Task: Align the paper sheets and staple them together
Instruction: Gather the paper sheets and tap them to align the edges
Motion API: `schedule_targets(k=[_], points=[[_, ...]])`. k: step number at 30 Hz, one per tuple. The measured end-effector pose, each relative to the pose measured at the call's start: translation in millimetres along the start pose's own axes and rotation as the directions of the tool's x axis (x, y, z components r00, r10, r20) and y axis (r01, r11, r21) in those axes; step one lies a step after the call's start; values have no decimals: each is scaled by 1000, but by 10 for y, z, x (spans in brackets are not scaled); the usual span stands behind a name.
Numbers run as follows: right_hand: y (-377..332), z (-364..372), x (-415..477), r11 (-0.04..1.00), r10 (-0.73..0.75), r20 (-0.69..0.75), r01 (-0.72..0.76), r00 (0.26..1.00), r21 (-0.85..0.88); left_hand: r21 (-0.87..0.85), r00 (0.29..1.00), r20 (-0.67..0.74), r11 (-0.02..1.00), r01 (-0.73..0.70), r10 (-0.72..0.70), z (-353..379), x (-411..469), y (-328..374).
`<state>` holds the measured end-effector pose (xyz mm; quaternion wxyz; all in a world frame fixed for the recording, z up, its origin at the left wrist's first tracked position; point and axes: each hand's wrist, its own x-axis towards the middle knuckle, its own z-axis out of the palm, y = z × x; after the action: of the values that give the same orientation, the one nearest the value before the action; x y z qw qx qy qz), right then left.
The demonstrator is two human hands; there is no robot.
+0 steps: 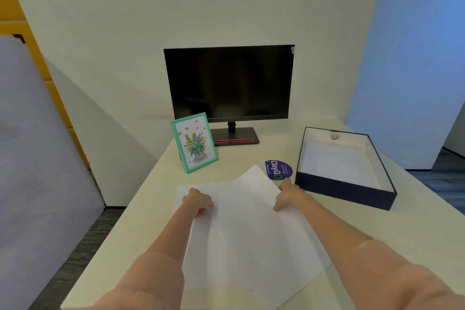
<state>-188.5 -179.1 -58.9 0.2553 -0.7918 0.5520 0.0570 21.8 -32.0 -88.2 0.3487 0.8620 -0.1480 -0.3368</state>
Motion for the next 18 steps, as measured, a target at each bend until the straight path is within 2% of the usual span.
schedule_targets(k=[5,8,10,13,15,18], points=[[-27,-53,-67,999,-28,-38,26,999,-37,7,997,-65,999,-44,44,-9,-256,49],[-41,-158,-64,999,-33,-4,33,999,27,66,991,-97,994,-84,90,-28,-350,73],[-49,-269,-74,991,-27,38,22,999,130,200,977,-166,975,-100,135,-85,-400,40],[-39,-421,-65,902,46,126,-95,991,421,363,948,-308,931,41,79,-200,-400,-46],[-57,-419,-126,825,49,183,-143,982,547,364,955,-296,924,114,-1,-261,-398,-61],[-119,-200,-99,735,53,271,-221,961,641,342,970,-237,931,128,-46,-315,-438,-27]])
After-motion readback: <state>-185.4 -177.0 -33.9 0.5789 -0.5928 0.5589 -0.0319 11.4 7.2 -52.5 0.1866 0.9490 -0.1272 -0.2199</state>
